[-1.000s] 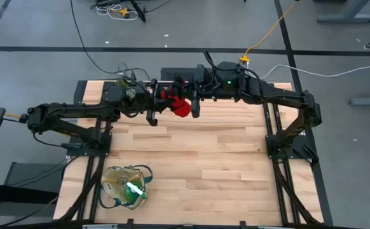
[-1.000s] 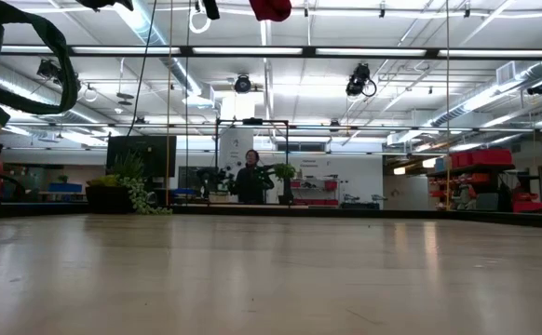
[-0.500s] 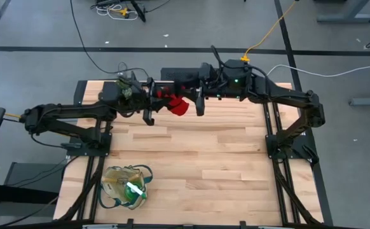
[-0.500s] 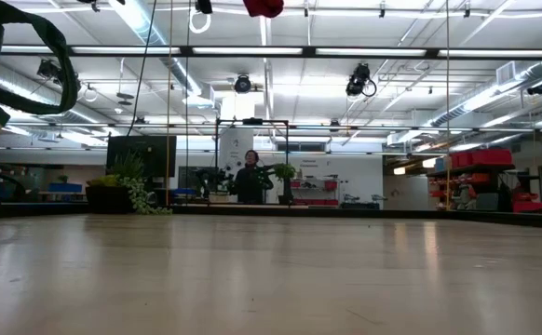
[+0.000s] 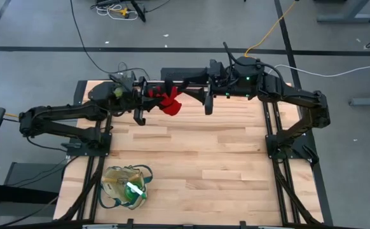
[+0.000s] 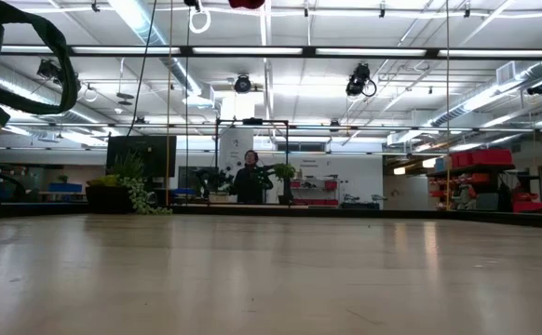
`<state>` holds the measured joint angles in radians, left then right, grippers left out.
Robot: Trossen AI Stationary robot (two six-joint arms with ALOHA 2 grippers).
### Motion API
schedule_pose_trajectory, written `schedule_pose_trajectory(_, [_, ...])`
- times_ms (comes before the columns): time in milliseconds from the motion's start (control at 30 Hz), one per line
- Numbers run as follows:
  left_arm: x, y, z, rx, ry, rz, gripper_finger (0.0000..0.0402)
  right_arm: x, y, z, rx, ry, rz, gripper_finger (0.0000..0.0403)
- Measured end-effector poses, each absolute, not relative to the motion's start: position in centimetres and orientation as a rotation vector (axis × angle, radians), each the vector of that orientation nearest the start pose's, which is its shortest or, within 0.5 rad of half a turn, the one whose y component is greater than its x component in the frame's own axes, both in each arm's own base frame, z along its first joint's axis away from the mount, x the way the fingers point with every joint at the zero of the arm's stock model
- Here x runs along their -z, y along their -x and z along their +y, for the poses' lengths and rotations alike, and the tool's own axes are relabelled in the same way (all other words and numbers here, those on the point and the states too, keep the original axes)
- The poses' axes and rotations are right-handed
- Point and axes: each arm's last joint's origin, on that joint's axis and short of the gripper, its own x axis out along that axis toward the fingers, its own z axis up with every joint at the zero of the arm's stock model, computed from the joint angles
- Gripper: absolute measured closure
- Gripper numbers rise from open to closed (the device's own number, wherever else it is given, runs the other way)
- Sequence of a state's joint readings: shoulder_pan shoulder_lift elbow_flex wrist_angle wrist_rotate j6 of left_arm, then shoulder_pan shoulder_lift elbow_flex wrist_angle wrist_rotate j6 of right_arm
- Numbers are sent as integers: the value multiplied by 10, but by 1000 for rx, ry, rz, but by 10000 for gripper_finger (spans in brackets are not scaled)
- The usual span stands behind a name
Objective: Pick & Place Garden tools in Gardening bag
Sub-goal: Put the red gloves into the white gardening bag
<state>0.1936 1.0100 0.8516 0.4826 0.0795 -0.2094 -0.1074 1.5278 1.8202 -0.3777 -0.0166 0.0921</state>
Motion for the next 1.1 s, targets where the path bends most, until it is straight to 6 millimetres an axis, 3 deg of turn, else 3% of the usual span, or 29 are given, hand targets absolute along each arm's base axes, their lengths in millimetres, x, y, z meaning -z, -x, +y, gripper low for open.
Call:
schedule_pose_trajectory(500, [-387, -190, 33, -18, 175, -289, 356, -478, -309, -34, 101, -53, 233, 196])
schedule_pose_trajectory(900, [-386, -186, 32, -14, 184, -262, 368, -475, -307, -35, 151, -19, 271, 281])
schedule_pose_trajectory(1100, [-386, -184, 32, -32, 182, -261, 370, -481, -289, -34, 202, 6, 292, 339])
